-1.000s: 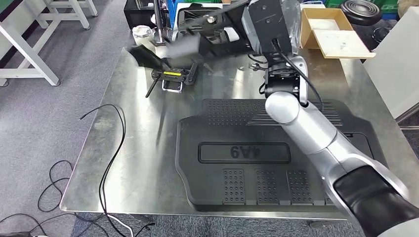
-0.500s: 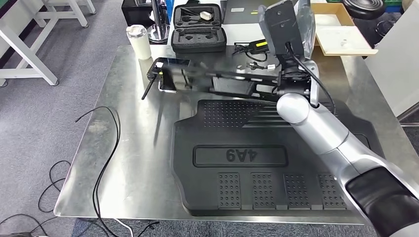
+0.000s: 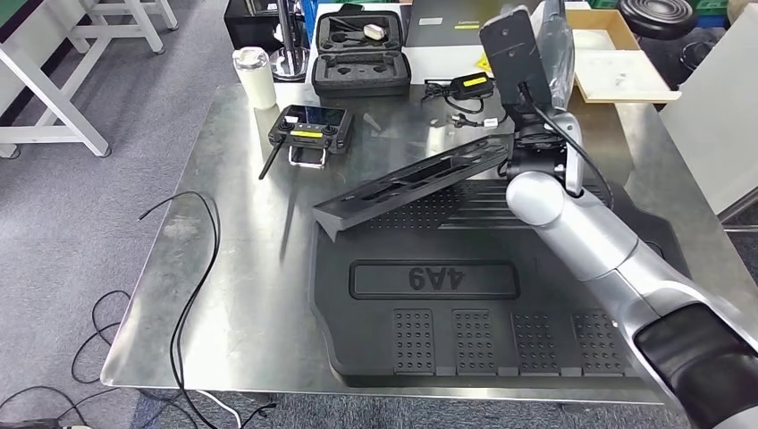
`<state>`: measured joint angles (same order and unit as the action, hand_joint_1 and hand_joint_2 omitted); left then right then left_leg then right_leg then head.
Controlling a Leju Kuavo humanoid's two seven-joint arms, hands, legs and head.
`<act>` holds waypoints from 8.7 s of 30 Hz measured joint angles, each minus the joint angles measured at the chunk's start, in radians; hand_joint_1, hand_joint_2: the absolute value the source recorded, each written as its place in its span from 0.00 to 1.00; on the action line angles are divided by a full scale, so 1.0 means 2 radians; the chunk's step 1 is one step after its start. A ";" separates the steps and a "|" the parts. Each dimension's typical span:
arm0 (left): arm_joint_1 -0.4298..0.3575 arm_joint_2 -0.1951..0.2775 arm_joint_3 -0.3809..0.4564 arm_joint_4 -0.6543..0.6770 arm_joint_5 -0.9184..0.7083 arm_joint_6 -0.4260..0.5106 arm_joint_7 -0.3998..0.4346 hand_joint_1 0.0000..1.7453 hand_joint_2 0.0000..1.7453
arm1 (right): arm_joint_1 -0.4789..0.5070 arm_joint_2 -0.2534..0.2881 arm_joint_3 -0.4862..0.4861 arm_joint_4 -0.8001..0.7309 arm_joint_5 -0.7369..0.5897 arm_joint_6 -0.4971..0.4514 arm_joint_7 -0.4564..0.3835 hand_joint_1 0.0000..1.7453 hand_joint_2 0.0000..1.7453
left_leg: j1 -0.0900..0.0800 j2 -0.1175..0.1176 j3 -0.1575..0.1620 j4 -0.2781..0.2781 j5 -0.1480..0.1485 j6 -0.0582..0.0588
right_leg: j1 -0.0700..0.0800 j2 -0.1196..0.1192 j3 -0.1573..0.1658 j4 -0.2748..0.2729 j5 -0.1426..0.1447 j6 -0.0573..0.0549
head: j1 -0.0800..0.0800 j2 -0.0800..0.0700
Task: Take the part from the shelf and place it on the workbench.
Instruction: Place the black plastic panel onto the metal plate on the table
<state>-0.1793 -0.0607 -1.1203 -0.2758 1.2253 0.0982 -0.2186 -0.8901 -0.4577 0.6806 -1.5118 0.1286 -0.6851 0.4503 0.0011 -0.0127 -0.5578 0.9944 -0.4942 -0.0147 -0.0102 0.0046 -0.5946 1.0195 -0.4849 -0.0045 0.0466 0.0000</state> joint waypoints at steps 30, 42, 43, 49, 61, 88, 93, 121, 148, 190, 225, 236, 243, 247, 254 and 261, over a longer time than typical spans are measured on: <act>0.006 0.000 0.001 0.000 0.015 0.006 -0.031 0.00 0.00 | 0.110 0.040 -0.119 -0.153 0.107 -0.003 -0.134 0.00 0.00 | 0.000 0.000 0.006 0.001 -0.001 0.000 | 0.000 0.000 0.007 0.000 0.000 0.000 | 0.000 0.000; 0.016 0.000 0.009 0.001 0.026 0.010 -0.047 0.00 0.00 | 0.254 0.065 -0.162 -0.278 0.097 -0.004 -0.238 0.00 0.00 | 0.000 0.000 0.007 0.001 -0.002 0.000 | 0.000 0.000 0.008 -0.001 0.000 0.000 | 0.000 0.000; 0.018 0.000 0.009 0.001 0.026 0.010 -0.048 0.00 0.00 | 0.267 0.070 -0.170 -0.287 0.095 -0.004 -0.249 0.00 0.00 | 0.000 0.000 0.008 0.001 -0.002 0.000 | 0.000 0.000 0.009 -0.001 0.000 0.000 | 0.000 0.000; 0.022 0.000 0.009 0.001 0.015 0.005 -0.043 0.00 0.00 | 0.329 0.122 -0.262 -0.310 0.022 -0.006 -0.351 0.00 0.00 | 0.000 0.000 0.008 0.001 -0.002 0.000 | 0.000 0.000 0.009 -0.001 -0.001 0.000 | 0.000 0.000; 0.021 0.000 0.009 0.001 0.005 -0.001 -0.032 0.00 0.00 | 0.361 0.200 -0.469 -0.310 -0.091 -0.006 -0.397 0.00 0.00 | -0.001 0.001 0.009 0.001 -0.003 0.001 | -0.001 0.000 0.009 -0.001 -0.001 0.000 | 0.000 0.000; 0.023 -0.002 0.009 0.001 0.018 0.018 -0.038 0.00 0.00 | 0.410 0.280 -0.790 -0.278 -0.263 -0.006 -0.362 0.00 0.00 | -0.001 0.001 0.010 0.001 -0.004 0.001 | -0.001 0.000 0.010 -0.001 -0.002 -0.001 | 0.000 0.000; 0.025 -0.002 0.009 0.001 0.021 0.017 -0.041 0.00 0.00 | 0.431 0.288 -0.834 -0.258 -0.285 -0.006 -0.364 0.00 0.00 | -0.001 0.001 0.010 0.001 -0.005 0.001 | -0.001 0.000 0.011 -0.001 -0.003 -0.001 | 0.000 0.000; 0.035 -0.002 0.009 0.001 0.041 0.002 -0.041 0.00 0.00 | 0.430 0.320 -0.910 -0.024 -0.193 -0.006 -0.321 0.00 0.00 | -0.001 0.001 0.014 0.001 -0.006 0.001 | 0.000 0.000 0.014 -0.001 -0.004 -0.002 | 0.000 0.000; 0.035 -0.002 0.006 0.000 0.081 0.015 -0.029 0.00 0.00 | 0.409 0.342 -0.904 0.340 -0.059 -0.006 -0.376 0.00 0.00 | 0.000 0.001 0.018 0.000 -0.007 0.000 | 0.001 0.000 0.019 -0.001 -0.006 -0.003 | 0.000 0.000; 0.023 0.015 -0.033 -0.036 0.099 0.040 0.021 0.00 1.00 | 0.365 0.258 -0.780 0.698 0.349 0.189 -0.106 0.00 0.00 | -0.001 0.001 0.018 0.002 -0.008 0.002 | -0.001 0.000 0.020 -0.002 -0.006 -0.003 | 0.000 0.000; 0.018 0.022 -0.045 -0.042 0.093 0.040 0.040 0.00 0.00 | 0.368 0.245 -0.785 0.722 0.457 0.176 -0.133 0.00 0.00 | 0.011 0.005 0.029 0.000 -0.015 0.003 | -0.005 0.003 0.022 0.008 -0.018 0.000 | 0.000 0.000; 0.017 0.022 -0.046 -0.044 0.087 0.039 0.043 0.00 1.00 | 0.367 0.243 -0.816 0.725 0.474 0.176 -0.130 0.00 0.00 | 0.010 0.005 0.028 0.001 -0.018 -0.013 | -0.004 0.003 0.023 0.007 -0.019 0.000 | 0.000 0.000; 0.017 0.022 -0.046 -0.044 0.087 0.039 0.043 0.00 1.00 | 0.367 0.243 -0.825 0.726 0.475 0.176 -0.131 0.00 0.00 | 0.010 0.005 0.027 0.003 -0.019 -0.011 | -0.005 0.003 0.023 0.007 -0.019 0.001 | 0.000 0.000; 0.017 0.022 -0.046 -0.044 0.087 0.039 0.043 0.00 1.00 | 0.367 0.243 -0.828 0.727 0.475 0.176 -0.131 0.00 0.00 | 0.009 0.005 0.027 0.004 -0.019 -0.011 | -0.005 0.003 0.023 0.007 -0.018 0.001 | 0.000 0.000; 0.017 0.022 -0.046 -0.044 0.085 0.039 0.043 0.00 1.00 | 0.366 0.243 -0.834 0.727 0.477 0.176 -0.131 0.00 0.00 | 0.009 0.005 0.026 0.005 -0.019 -0.011 | -0.006 0.003 0.023 0.007 -0.018 0.001 | 0.000 0.000; 0.015 0.022 -0.046 -0.045 0.080 0.043 0.052 0.00 1.00 | 0.366 0.243 -0.848 0.727 0.499 0.172 -0.131 0.00 0.00 | 0.009 0.005 0.026 0.005 -0.019 -0.011 | -0.006 0.003 0.023 0.007 -0.018 0.001 | 0.000 0.000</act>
<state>-0.1491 -0.0168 -1.2122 -0.3654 1.3849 0.1836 -0.1150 -0.1573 0.0275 -1.0155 -0.0572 1.1261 -0.3414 0.1875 0.0199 -0.0024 -0.5049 1.0041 -0.5328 -0.0358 -0.0225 0.0101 -0.5481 1.0337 -0.5218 -0.0022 0.0464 0.0000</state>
